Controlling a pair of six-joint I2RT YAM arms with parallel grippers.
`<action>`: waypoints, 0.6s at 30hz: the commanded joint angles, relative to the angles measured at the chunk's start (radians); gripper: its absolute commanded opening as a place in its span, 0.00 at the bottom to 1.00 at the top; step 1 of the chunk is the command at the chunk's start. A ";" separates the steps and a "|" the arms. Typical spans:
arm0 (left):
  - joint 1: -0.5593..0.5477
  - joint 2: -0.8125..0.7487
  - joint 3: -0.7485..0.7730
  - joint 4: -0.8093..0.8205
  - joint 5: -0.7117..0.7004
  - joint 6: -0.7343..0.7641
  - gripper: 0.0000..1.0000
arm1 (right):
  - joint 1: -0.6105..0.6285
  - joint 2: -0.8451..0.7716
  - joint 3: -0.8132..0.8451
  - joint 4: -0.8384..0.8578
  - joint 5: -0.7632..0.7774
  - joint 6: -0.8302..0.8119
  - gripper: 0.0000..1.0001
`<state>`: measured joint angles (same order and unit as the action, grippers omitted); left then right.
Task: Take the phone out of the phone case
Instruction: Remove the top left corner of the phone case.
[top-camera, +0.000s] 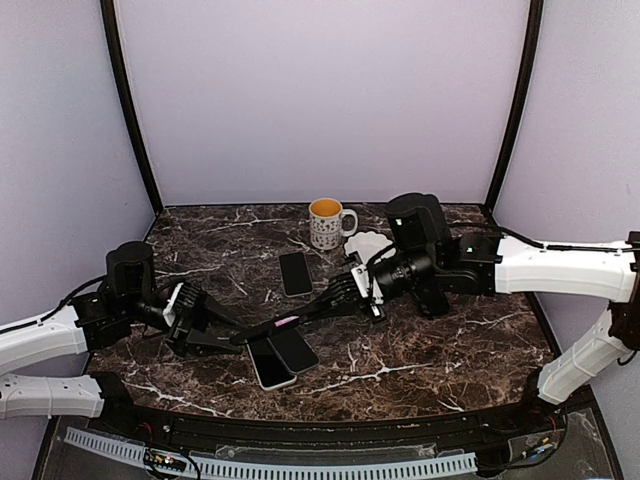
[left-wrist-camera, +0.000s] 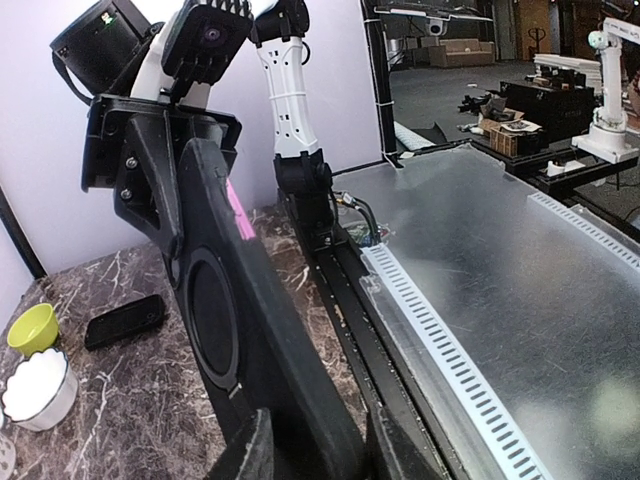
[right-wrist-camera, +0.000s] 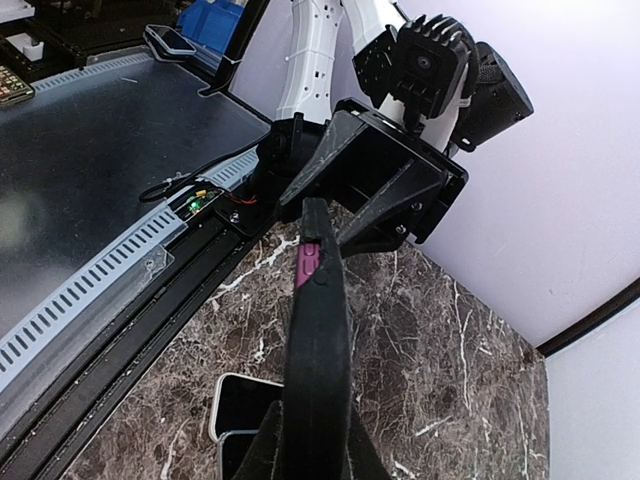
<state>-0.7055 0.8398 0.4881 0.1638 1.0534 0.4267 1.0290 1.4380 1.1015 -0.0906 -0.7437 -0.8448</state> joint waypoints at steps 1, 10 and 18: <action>-0.008 -0.001 -0.011 0.003 -0.002 0.004 0.40 | 0.020 -0.025 0.022 0.123 0.021 -0.023 0.00; -0.008 0.010 -0.008 0.005 0.003 0.000 0.32 | 0.021 -0.042 0.009 0.099 0.080 -0.070 0.00; -0.008 0.025 -0.003 -0.006 0.010 0.002 0.23 | 0.044 -0.058 -0.009 0.135 0.144 -0.132 0.00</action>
<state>-0.7040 0.8547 0.4881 0.1658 1.0134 0.4355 1.0523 1.4204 1.0962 -0.1028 -0.6487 -0.9188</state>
